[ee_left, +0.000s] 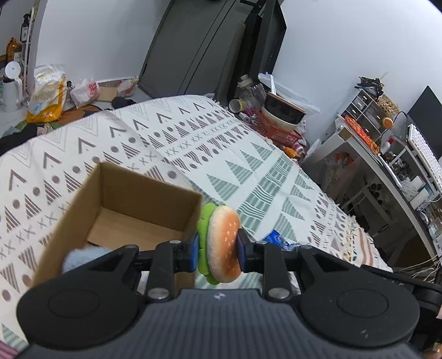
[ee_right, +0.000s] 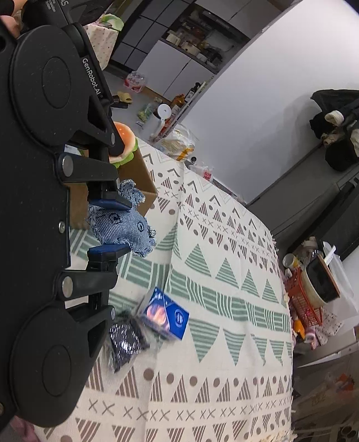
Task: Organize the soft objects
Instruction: 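Carry the burger plush and fish plush over the cardboard box with both tools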
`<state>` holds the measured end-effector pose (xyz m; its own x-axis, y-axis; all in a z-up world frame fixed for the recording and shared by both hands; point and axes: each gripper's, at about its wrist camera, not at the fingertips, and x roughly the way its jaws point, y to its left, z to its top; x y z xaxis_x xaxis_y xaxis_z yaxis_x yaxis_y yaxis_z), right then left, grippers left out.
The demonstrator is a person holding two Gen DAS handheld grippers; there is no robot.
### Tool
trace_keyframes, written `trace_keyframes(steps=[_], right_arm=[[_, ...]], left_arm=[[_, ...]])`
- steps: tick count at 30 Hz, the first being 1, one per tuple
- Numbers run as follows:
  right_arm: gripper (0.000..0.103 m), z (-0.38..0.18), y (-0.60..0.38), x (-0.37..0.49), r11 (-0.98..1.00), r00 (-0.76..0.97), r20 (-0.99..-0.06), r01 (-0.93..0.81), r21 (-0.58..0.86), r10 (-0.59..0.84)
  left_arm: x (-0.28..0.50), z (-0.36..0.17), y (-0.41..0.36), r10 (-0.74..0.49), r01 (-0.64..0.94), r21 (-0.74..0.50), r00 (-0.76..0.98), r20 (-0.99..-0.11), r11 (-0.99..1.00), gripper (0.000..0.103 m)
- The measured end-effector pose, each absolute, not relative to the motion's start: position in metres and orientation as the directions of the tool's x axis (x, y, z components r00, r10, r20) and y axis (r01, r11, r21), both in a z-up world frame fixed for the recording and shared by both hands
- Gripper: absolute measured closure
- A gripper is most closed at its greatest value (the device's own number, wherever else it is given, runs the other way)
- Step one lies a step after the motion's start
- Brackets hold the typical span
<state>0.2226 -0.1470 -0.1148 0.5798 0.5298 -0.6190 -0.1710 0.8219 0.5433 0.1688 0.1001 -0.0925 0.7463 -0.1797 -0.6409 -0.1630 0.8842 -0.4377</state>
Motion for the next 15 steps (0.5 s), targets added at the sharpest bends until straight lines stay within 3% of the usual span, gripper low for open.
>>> trace_keyframes(steps=[10, 15], right_arm=[[0.077, -0.103, -0.096, 0.228, 0.836, 0.567, -0.629, -0.239, 0.493, 0.533], [0.077, -0.105, -0.066, 0.23, 0.838, 0.551, -0.638, -0.265, 0.477, 0.538]], left_arm=[[0.167, -0.104, 0.144, -0.22, -0.138, -0.499, 0.775, -0.592, 0.856, 0.077], [0.165, -0.124, 0.17, -0.211, -0.185, -0.521, 0.765, -0.609, 0.833, 0.077]])
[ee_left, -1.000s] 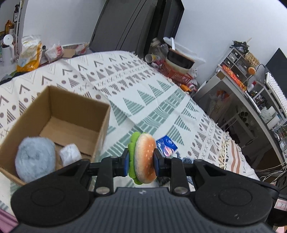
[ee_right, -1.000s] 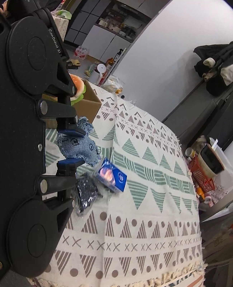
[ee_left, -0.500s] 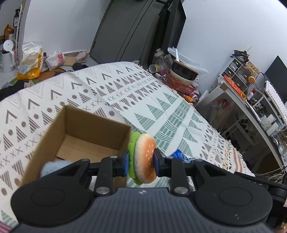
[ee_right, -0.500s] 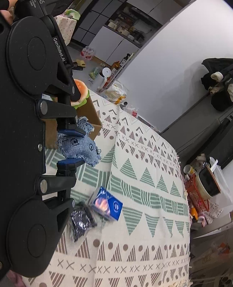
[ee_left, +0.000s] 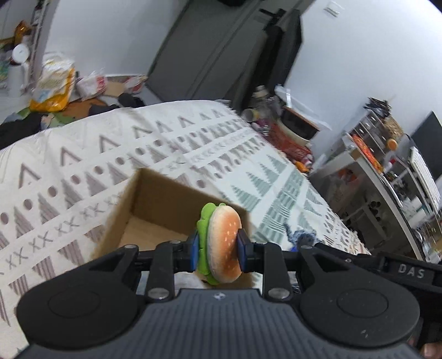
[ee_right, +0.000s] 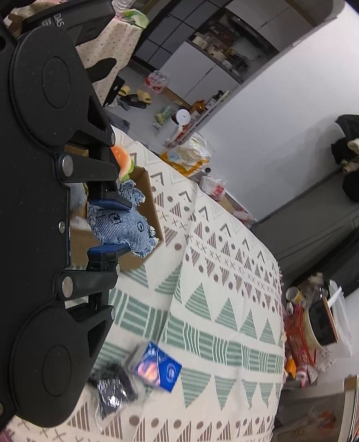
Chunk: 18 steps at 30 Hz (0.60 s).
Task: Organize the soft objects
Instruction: 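Carry the burger plush and fish plush over the cardboard box with both tools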
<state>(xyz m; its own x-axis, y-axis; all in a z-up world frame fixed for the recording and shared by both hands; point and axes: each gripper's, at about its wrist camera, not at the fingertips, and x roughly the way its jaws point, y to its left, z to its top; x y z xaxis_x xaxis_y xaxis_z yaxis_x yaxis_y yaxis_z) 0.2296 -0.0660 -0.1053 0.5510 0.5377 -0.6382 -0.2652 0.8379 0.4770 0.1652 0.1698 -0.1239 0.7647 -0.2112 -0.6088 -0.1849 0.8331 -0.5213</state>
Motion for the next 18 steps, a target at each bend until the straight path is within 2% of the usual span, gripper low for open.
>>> trace_keyframes(steps=[8, 11, 15, 18], right_arm=[[0.077, -0.12, -0.03, 0.231, 0.84, 0.516, -0.665, -0.279, 0.466, 0.54], [0.076, -0.124, -0.022, 0.232, 0.844, 0.512, -0.672, -0.278, 0.459, 0.535], [0.073, -0.124, -0.019, 0.232, 0.848, 0.508, -0.68, -0.275, 0.453, 0.528], [0.073, -0.123, -0.018, 0.231, 0.84, 0.511, -0.669, -0.277, 0.467, 0.54]], left_arm=[[0.162, -0.139, 0.194, -0.207, -0.228, -0.538, 0.749, -0.63, 0.811, 0.076], [0.162, -0.14, 0.198, -0.181, -0.248, -0.524, 0.75, -0.637, 0.815, 0.072], [0.16, -0.141, 0.204, -0.151, -0.289, -0.514, 0.741, -0.654, 0.808, 0.057], [0.155, -0.139, 0.207, -0.146, -0.289, -0.515, 0.748, -0.648, 0.807, 0.05]])
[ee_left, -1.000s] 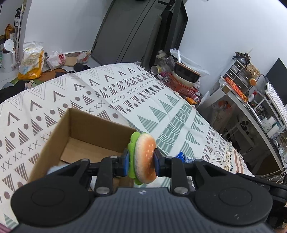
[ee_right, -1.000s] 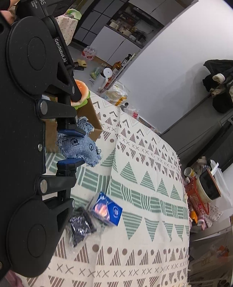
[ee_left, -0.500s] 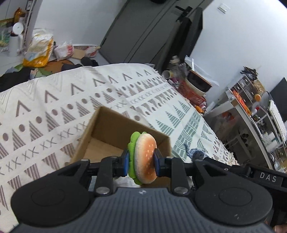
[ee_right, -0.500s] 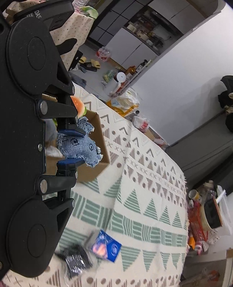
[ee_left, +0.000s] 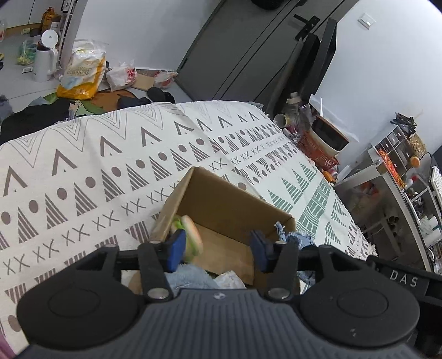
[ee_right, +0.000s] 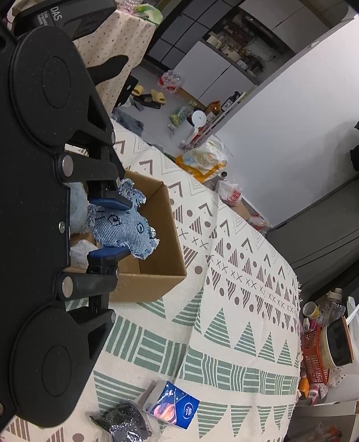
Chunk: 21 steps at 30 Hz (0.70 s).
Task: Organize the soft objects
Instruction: 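Carry the burger plush and fish plush over the cardboard box with both tools, then open both tools to drop the burger and fish plushes into the box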
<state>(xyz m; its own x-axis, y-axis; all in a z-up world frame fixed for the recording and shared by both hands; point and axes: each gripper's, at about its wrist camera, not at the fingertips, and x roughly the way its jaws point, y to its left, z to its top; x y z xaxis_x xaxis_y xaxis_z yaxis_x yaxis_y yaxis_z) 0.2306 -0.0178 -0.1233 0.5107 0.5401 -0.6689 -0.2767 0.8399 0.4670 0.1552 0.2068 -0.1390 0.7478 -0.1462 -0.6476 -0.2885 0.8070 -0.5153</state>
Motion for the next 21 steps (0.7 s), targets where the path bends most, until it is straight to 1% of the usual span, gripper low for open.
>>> trace_keyframes(steps=[7, 8, 9, 13, 15, 16, 18, 21], right_arm=[[0.071, -0.122, -0.01, 0.232, 0.836, 0.505, -0.667, -0.281, 0.472, 0.547], [0.062, -0.122, -0.009, 0.231, 0.834, 0.502, -0.668, -0.283, 0.474, 0.55], [0.049, -0.123, -0.008, 0.231, 0.834, 0.498, -0.671, -0.281, 0.475, 0.549], [0.039, -0.121, -0.009, 0.225, 0.841, 0.505, -0.673, -0.294, 0.453, 0.539], [0.027, -0.12, -0.015, 0.223, 0.854, 0.516, -0.681, -0.287, 0.434, 0.52], [0.024, -0.119, -0.02, 0.223, 0.861, 0.526, -0.682, -0.281, 0.424, 0.507], [0.014, -0.117, -0.031, 0.22, 0.878, 0.55, -0.686, -0.261, 0.4, 0.476], [0.01, -0.114, -0.047, 0.215, 0.898, 0.569, -0.696, -0.246, 0.366, 0.439]], left_arm=[[0.146, -0.131, 0.209, -0.114, -0.307, -0.507, 0.76, -0.64, 0.805, 0.044], [0.145, -0.131, 0.21, -0.11, -0.309, -0.505, 0.761, -0.64, 0.806, 0.042], [0.144, -0.13, 0.21, -0.104, -0.311, -0.501, 0.761, -0.64, 0.807, 0.04], [0.144, -0.126, 0.211, -0.062, -0.332, -0.465, 0.757, -0.65, 0.821, 0.035], [0.143, -0.123, 0.21, -0.049, -0.33, -0.452, 0.762, -0.645, 0.829, 0.034], [0.143, -0.123, 0.21, -0.052, -0.325, -0.455, 0.766, -0.641, 0.829, 0.034], [0.143, -0.122, 0.21, -0.057, -0.325, -0.462, 0.766, -0.64, 0.825, 0.033], [0.143, -0.119, 0.203, -0.051, -0.313, -0.445, 0.769, -0.637, 0.839, 0.032]])
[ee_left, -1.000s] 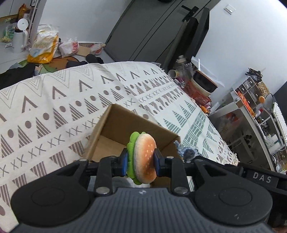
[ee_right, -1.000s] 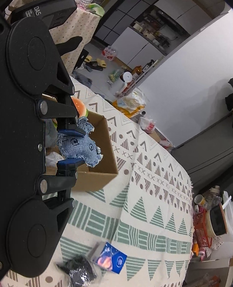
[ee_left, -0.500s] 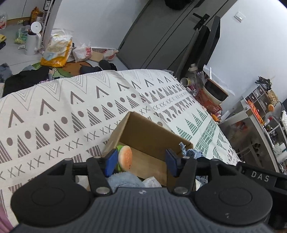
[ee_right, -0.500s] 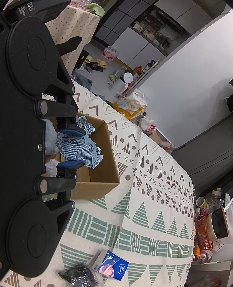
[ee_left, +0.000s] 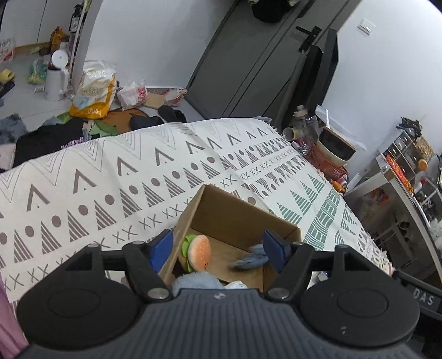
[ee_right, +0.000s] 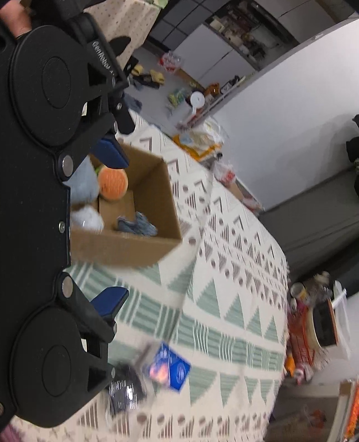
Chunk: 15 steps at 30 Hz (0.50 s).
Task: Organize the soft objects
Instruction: 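Open both tools to drop the burger and fish plushes into the box, then move both tools back toward the blue tissue pack and black bag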
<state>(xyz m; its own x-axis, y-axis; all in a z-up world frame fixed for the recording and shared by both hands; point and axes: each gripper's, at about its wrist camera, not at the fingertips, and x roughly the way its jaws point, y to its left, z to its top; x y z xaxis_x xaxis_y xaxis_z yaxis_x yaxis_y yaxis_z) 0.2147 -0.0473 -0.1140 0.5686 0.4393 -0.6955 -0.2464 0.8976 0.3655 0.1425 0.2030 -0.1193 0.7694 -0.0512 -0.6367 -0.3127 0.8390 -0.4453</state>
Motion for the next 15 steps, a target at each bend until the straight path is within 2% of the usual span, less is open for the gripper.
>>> trace_keyframes(steps=[8, 15], right_arm=[[0.0, -0.104, -0.092, 0.194, 0.924, 0.625, -0.681, -0.255, 0.284, 0.382], [0.0, -0.093, -0.139, 0.188, 0.938, 0.656, -0.673, -0.191, 0.29, 0.342]], left_arm=[[0.142, -0.113, 0.174, -0.053, -0.271, -0.402, 0.77, -0.636, 0.875, 0.032], [0.147, -0.102, 0.139, -0.1, -0.214, -0.385, 0.752, -0.651, 0.898, 0.032]])
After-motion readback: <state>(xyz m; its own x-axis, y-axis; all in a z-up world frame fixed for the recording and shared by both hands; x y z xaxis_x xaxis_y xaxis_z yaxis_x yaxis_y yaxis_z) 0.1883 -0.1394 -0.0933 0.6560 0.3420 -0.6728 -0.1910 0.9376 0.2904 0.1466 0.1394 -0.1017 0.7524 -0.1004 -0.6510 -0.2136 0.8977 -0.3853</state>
